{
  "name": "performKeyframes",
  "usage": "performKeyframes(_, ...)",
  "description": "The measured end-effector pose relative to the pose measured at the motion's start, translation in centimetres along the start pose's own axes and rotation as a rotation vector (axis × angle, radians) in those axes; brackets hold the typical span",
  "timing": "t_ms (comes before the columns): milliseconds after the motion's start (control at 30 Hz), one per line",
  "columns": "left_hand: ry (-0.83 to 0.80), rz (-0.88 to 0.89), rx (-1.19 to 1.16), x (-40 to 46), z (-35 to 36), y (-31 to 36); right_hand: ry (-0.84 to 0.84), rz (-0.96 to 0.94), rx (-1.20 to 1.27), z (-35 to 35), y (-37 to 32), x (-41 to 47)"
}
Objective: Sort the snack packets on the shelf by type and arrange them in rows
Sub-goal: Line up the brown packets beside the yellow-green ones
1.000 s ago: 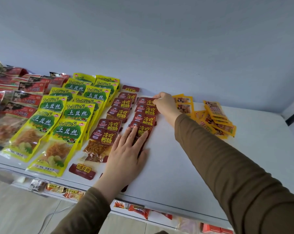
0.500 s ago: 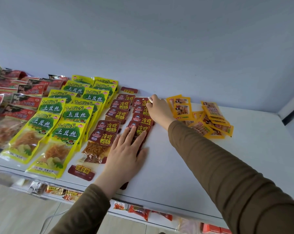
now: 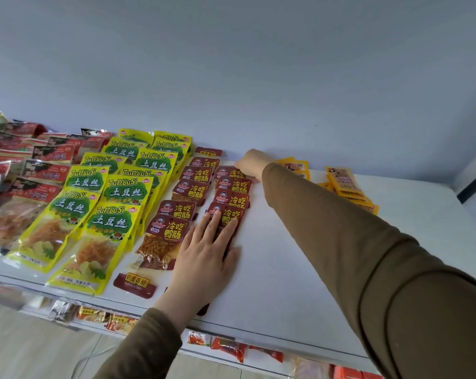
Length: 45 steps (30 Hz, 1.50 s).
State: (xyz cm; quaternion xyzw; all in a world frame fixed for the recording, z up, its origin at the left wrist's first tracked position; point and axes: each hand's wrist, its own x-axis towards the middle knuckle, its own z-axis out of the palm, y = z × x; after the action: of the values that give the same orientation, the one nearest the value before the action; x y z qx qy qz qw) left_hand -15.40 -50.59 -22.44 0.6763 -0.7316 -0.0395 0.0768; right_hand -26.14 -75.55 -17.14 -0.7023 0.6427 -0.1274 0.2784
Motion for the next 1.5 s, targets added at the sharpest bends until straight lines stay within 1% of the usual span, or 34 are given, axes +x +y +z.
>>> performKeyframes(67,-0.001,0.000,0.004,0.0,0.1,0.0,-0.020,-0.008,-0.106,0.2,-0.5,-0.2)
performKeyframes(133,0.002,0.002,0.002,0.0,0.2,0.0,-0.002,-0.031,-0.217,0.3,-0.7,-0.6)
performKeyframes(233,0.018,-0.002,0.004,0.0,0.3,0.0,0.114,-0.129,-0.351,1.3,0.1,-0.6)
performKeyframes(300,0.025,-0.003,0.004,0.0,0.3,0.0,0.160,-0.170,-0.354,1.9,0.3,-0.8)
performKeyframes(400,0.032,0.000,-0.011,-0.1,0.3,0.0,0.108,-0.122,-0.328,1.6,0.1,-0.6)
performKeyframes(467,0.025,-0.003,-0.006,-0.1,0.4,0.0,0.066,-0.096,-0.366,0.9,-0.3,-0.5)
performKeyframes(600,0.016,-0.007,-0.001,0.0,0.5,0.0,0.089,-0.173,-0.506,1.2,-1.4,-0.9)
performKeyframes(667,0.017,-0.006,-0.012,0.0,0.4,0.0,0.073,-0.194,-0.518,1.4,-1.8,-1.0)
performKeyframes(800,0.008,-0.010,-0.005,-0.1,0.3,0.1,-0.029,-0.126,-0.494,0.5,-2.4,-0.5)
performKeyframes(900,0.002,-0.009,-0.013,-0.1,0.2,0.1,-0.120,-0.046,-0.389,0.4,-2.4,0.4)
performKeyframes(1000,0.001,-0.013,-0.015,-0.1,0.2,0.1,-0.121,0.055,-0.145,0.4,-1.8,0.9)
performKeyframes(1067,-0.003,-0.013,-0.005,-0.1,0.2,0.1,-0.063,0.081,0.053,0.2,-1.2,1.0)
performKeyframes(1167,-0.002,-0.022,0.005,-0.1,0.2,0.1,0.079,0.059,0.229,-0.1,-0.4,0.9)
performKeyframes(1233,0.002,-0.038,0.007,-0.3,0.2,0.2,0.183,0.068,0.414,0.4,0.1,0.7)
performKeyframes(1300,0.009,-0.055,0.005,-0.4,0.0,0.4,0.243,0.087,0.573,0.8,0.4,0.5)
performKeyframes(1400,0.014,-0.050,-0.053,-0.4,-0.8,0.6,0.242,0.065,0.653,0.8,0.7,-0.2)
performKeyframes(1467,0.076,-0.034,-0.219,-0.8,-2.0,0.4,0.275,0.005,0.628,0.5,0.8,-1.3)
performKeyframes(1500,0.140,-0.032,-0.327,-1.1,-2.6,0.3,0.292,-0.050,0.583,0.4,0.9,-1.9)
